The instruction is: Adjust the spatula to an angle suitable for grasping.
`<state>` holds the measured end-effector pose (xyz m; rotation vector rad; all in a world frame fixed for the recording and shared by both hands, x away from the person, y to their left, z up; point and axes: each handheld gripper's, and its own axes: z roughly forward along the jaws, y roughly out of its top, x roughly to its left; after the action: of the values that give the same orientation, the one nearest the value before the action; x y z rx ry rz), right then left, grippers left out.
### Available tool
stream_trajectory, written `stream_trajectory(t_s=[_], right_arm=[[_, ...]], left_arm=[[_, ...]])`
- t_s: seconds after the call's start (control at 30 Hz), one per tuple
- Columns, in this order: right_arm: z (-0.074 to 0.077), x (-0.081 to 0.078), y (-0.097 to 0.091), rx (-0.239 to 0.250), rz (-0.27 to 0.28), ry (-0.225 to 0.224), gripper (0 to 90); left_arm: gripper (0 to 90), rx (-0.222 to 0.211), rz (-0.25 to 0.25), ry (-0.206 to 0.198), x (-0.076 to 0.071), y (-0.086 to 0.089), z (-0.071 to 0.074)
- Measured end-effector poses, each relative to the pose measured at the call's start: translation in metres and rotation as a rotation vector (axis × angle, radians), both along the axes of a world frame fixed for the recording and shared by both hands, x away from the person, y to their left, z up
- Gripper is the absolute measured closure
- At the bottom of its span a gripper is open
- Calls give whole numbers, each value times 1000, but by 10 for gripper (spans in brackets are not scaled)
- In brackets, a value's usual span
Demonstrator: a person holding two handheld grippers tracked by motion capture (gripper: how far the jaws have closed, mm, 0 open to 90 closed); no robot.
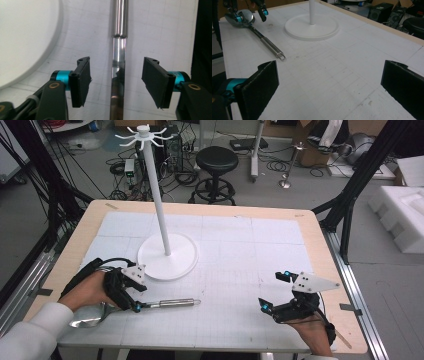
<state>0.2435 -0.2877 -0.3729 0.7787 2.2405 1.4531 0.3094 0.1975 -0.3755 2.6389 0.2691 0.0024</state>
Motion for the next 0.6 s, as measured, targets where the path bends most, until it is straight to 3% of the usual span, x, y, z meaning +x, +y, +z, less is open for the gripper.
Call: stream_trajectory(t_s=[0.1,0.17,0.2,0.23,0.27,0.4,0.43,0.6], right_arm=[[0,0,0,2,0,0,5],[0,0,0,-3,-2,-2,5],[0,0,0,-3,-2,-2,5],[1,0,0,-4,-3,-6,5],[1,0,0,-4,-3,-6,5],[4,-2,-2,1,-7,-19,5],[5,-2,-3,1,-10,-25,5],[6,-3,-2,7,-12,-22,5]], left_arm=[[268,-20,30,-6,0,2,5],[181,-77,50,-46,0,5,15],[117,-77,50,-46,0,5,15],[82,-124,70,-69,-1,7,21],[54,-124,70,-69,-1,7,21],[17,-216,65,-58,-3,12,33],[17,-248,73,-78,-4,15,39],[17,-272,88,-105,-4,20,44]])
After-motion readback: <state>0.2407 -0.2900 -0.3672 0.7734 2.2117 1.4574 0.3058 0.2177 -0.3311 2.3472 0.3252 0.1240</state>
